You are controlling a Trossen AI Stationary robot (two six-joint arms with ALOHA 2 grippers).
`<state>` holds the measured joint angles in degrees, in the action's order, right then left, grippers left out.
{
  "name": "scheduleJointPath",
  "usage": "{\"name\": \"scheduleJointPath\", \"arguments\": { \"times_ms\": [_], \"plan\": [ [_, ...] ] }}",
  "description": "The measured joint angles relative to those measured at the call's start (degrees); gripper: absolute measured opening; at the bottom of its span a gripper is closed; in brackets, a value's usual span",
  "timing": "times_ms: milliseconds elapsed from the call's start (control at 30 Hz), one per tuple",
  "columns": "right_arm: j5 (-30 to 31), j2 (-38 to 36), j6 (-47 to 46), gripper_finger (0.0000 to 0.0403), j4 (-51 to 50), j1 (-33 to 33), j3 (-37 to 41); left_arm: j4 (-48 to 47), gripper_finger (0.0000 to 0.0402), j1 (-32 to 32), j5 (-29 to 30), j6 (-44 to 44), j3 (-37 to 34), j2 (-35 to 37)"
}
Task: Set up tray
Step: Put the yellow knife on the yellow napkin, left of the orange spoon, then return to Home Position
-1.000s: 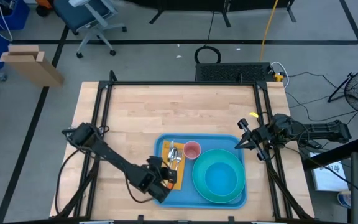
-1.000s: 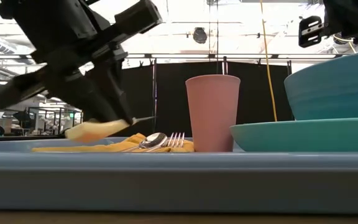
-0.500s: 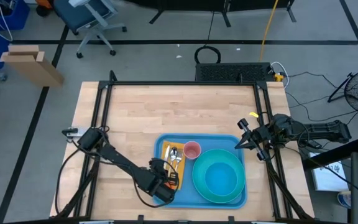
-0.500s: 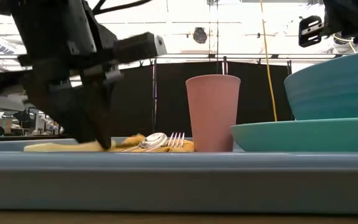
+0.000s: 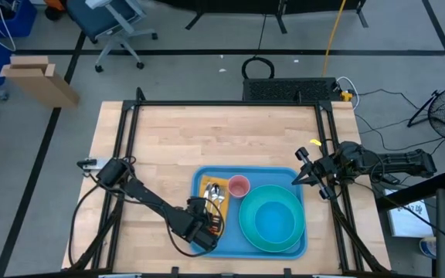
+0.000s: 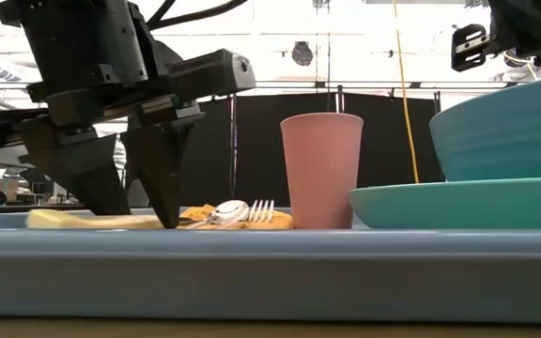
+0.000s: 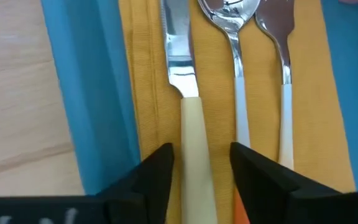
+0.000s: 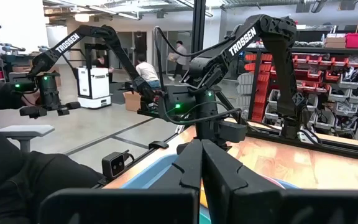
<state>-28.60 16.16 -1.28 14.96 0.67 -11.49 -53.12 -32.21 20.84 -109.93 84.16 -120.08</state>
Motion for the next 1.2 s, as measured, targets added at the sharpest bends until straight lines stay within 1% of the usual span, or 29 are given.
{"name": "scheduleJointPath", "arguments": {
  "times_ms": [100,200,433,500,567,667,767,833,900,967,1000,1033,1067,1133,1200],
  "plan": [
    [0.0,0.0,0.0,0.0,0.0,-0.01,0.0,-0.4,0.0182,-0.08,-0.91,1.3,0.0,0.16],
    [0.0,0.0,0.0,0.0,0.0,-0.02,0.0,-0.88,0.0188,-0.07,-2.11,3.2,-0.11,1.28],
    [0.02,0.0,0.0,0.0,0.24,-0.02,0.0,-2.68,0.019,0.18,1.54,4.0,-0.17,4.1],
    [0.02,0.0,0.0,0.0,0.24,-0.02,0.0,-3.31,0.019,0.39,2.32,6.13,-0.17,4.79],
    [0.02,-0.02,0.18,0.0,0.26,0.0,0.0,-4.04,0.019,0.42,3.73,10.57,-0.17,6.04],
    [-0.05,-0.22,0.53,0.0,0.84,-0.01,0.0,-4.23,0.0189,-0.07,9.38,22.94,-0.17,8.78],
    [-0.1,-1.2,1.16,0.0,1.09,0.0,-0.02,-4.99,0.0166,-1.01,16.66,35.34,-0.17,12.38],
    [-0.13,-1.84,2.36,0.0,1.14,-0.01,-0.02,-4.29,0.0135,-1.86,22.12,44.54,-0.15,15.28],
    [-0.07,-2.26,4.07,0.0,1.11,-0.02,-0.02,-0.87,0.0095,-2.86,27.18,56.84,-0.6,18.29],
    [-0.01,-2.27,6.19,0.0,1.04,-0.01,-0.02,6.48,0.0051,-3.07,28.65,71.22,-2.54,21.5],
    [0.0,-2.22,6.99,0.0,0.84,-0.02,-0.02,11.27,0.0028,-2.63,27.8,78.27,-4.25,23.4],
    [0.0,-1.99,7.68,0.0,0.79,-0.02,-0.02,16.7,0.0014,-1.54,25.74,84.59,-6.43,25.56],
    [0.0,-1.53,8.16,0.0,0.93,-0.02,-0.02,23.08,0.001,0.14,22.54,90.64,-8.96,27.76],
    [0.0,-0.51,8.44,0.0,0.77,-0.02,-0.02,36.75,0.0011,4.64,13.97,102.35,-14.27,31.61],
    [0.1,0.89,8.54,0.0,1.06,-0.01,-0.02,47.81,0.0006,9.24,4.74,112.14,-19.77,34.58]
  ]
}}
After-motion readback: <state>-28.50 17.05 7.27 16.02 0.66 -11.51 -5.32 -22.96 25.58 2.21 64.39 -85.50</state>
